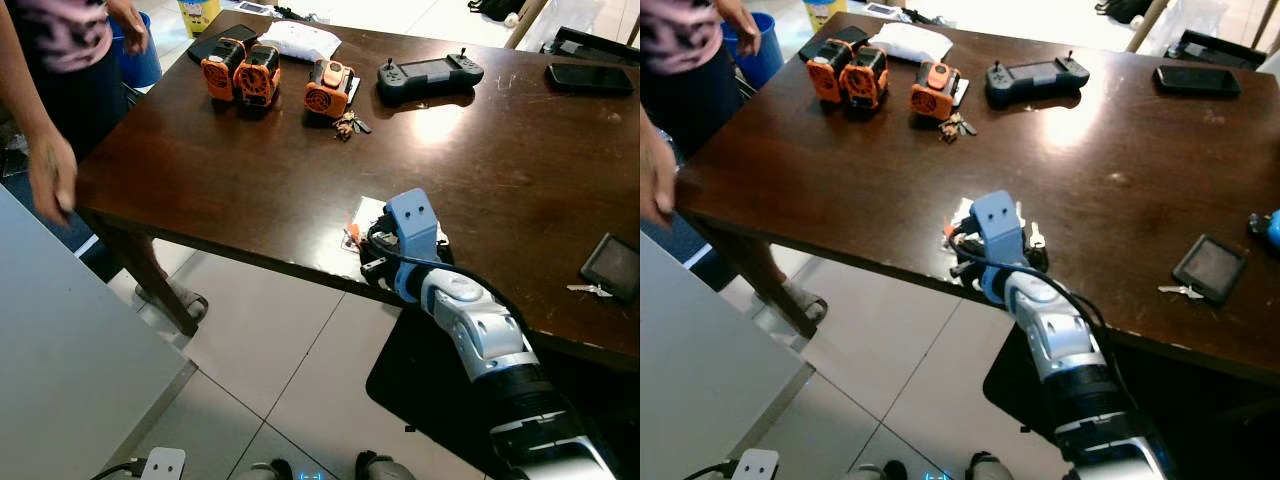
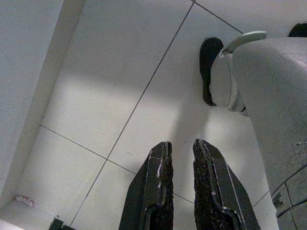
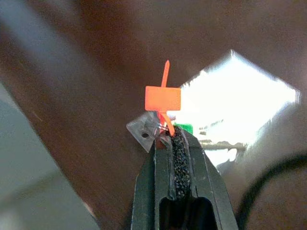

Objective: Hang keys on a hook

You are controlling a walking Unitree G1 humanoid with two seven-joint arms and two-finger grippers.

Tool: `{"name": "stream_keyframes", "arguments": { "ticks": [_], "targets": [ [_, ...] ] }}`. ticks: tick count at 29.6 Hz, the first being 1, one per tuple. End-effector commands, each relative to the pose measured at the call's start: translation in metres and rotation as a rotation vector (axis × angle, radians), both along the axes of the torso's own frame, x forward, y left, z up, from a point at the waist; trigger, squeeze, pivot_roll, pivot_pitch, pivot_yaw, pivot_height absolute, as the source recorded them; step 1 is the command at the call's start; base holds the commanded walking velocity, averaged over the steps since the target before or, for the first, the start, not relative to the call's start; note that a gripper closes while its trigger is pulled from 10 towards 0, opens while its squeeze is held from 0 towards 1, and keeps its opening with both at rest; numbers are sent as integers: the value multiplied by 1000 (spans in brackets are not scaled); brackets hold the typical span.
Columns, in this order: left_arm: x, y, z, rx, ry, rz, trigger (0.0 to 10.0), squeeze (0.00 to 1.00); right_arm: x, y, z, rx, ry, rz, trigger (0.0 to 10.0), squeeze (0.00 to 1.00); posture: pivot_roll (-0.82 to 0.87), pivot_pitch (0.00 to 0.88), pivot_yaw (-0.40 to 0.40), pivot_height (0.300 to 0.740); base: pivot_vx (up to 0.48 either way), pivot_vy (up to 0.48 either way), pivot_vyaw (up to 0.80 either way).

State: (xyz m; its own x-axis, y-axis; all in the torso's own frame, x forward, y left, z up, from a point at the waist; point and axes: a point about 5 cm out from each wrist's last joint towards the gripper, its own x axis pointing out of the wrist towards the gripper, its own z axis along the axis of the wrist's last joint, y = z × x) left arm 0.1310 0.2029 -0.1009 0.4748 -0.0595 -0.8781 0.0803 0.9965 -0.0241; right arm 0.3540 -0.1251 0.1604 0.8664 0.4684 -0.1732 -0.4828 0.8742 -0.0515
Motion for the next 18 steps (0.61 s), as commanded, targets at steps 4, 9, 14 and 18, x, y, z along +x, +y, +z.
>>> {"name": "stream_keyframes", "arguments": {
  "ticks": [4, 9, 14, 18],
  "targets": [
    [-12, -16, -6, -51, 48, -24, 10000, 0, -7, 7, 26, 189, -117, 87, 0, 0, -131, 155, 80, 740, 0, 0, 0],
    [-9, -17, -5, -53, 44, -26, 10000, 0, -9, -5, 32, 186, -141, 72, 0, 0, -134, 141, 78, 740, 0, 0, 0],
    [-6, -17, -5, -54, 40, -26, 10000, 0, -11, -14, 15, -65, -103, 74, 2314, 0, -135, 134, 76, 740, 0, 0, 0],
    [-3, -18, -4, -54, 33, -25, 10000, 0, -17, -48, -12, -499, 42, -16, 10000, 0, -133, 124, 74, 740, 0, 0, 0]
  ]
}}
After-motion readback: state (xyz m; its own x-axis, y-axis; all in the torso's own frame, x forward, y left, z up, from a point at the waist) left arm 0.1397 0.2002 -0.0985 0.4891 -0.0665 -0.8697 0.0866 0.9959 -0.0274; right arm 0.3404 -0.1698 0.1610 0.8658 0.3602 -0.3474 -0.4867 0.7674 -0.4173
